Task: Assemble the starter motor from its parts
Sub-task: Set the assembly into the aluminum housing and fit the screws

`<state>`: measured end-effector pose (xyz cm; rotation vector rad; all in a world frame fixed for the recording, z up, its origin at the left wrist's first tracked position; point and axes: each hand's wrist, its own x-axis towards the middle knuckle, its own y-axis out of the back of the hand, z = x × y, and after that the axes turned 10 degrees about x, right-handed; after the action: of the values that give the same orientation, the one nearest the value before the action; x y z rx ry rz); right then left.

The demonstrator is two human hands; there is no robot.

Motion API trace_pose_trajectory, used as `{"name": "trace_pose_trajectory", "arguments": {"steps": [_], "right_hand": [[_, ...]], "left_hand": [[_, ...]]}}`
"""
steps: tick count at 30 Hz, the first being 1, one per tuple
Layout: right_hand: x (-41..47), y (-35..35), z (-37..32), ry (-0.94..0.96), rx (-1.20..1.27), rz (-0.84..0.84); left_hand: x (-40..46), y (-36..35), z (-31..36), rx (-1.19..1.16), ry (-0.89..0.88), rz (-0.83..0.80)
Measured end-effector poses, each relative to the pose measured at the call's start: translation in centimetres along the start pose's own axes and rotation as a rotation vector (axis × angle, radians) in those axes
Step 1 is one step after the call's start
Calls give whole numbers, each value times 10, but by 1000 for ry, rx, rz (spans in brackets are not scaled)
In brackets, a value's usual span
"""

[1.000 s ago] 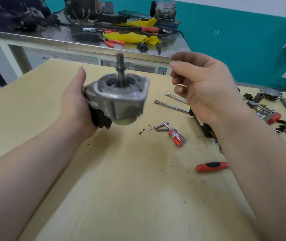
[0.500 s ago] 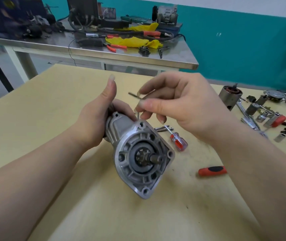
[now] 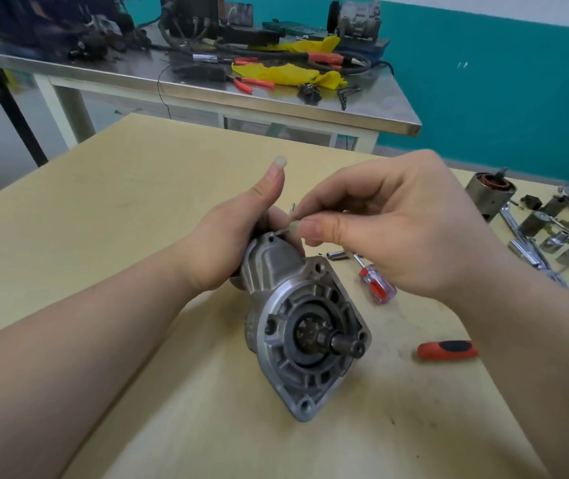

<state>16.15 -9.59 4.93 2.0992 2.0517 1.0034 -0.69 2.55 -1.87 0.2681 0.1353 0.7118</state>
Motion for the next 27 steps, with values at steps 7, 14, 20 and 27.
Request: {"name": "trace_pose_trajectory", "arguments": {"steps": [7, 14, 20, 27], "right_hand": [[1, -6, 1, -37, 16, -7], [0, 1, -1, -38, -55, -27], [-1, -10, 3, -81, -35, -9], [-5, -25, -11, 63, -573, 30]], "left_hand": [[2, 0, 1, 10, 12, -55], [-2, -2, 8, 52, 30, -39], [-4, -5, 10, 57, 28, -9], [-6, -8, 12, 29, 17, 4]]}}
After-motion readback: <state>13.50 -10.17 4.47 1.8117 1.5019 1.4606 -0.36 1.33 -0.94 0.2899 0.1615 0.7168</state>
